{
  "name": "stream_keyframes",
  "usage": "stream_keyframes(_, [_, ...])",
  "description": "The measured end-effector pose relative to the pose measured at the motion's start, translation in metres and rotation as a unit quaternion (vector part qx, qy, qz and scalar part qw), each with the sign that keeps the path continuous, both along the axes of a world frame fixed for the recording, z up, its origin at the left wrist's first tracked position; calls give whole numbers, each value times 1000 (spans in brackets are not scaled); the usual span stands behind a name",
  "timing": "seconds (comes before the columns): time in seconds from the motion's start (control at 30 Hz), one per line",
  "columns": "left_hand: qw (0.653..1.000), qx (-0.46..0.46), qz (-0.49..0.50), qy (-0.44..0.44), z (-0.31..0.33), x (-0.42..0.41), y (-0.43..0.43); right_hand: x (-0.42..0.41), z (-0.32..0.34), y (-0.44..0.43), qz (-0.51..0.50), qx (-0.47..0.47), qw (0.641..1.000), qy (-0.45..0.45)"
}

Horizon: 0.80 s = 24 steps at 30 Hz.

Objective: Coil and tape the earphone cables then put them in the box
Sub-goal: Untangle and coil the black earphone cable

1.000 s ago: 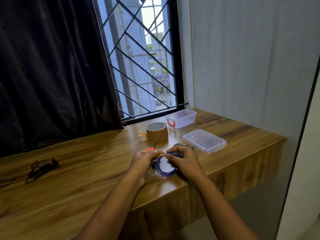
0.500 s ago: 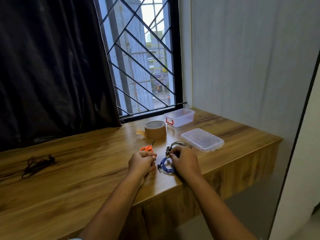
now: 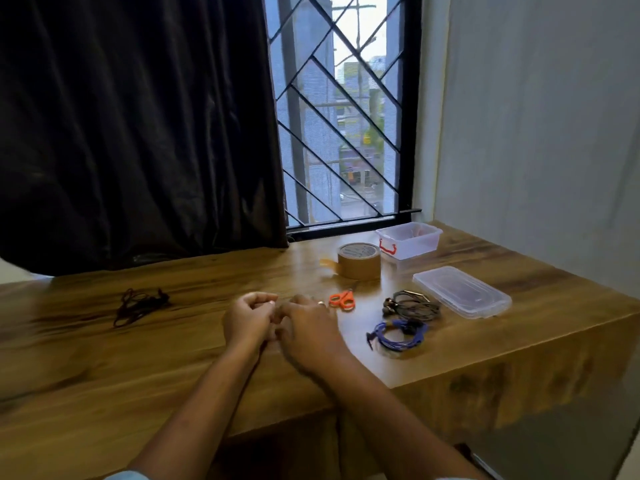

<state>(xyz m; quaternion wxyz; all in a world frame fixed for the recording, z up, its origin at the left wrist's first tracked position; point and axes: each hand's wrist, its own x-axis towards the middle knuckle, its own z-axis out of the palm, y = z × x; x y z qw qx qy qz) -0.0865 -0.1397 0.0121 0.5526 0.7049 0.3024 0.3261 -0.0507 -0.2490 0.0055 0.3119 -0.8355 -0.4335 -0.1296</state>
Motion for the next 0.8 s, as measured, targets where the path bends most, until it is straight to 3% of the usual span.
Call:
stream_keyframes(0.2, [974,153,163,34,-1,-39,85,-16,-15,86,114,-127,985,18])
stream_keyframes(0.3, [923,262,261,102,-4,-58,135,-17,-17,123,131,-142,981,-11])
stream_keyframes(0.4, [858,332,309,239,-8,-68,180,-11,-20,152,133,-132,982,-22])
stream_keyframes(0.5, [869,248,255,343,-11,-67,206,-2,-19,171,134,-110,985,-9])
stream_keyframes(0.57, [874,258,202,358,-13,-57,215,5,-18,179,132,-111,985,0])
stream_keyframes(0.8, [922,350,3,164,-19,-37,215,23,-19,180,145,-15,986,80])
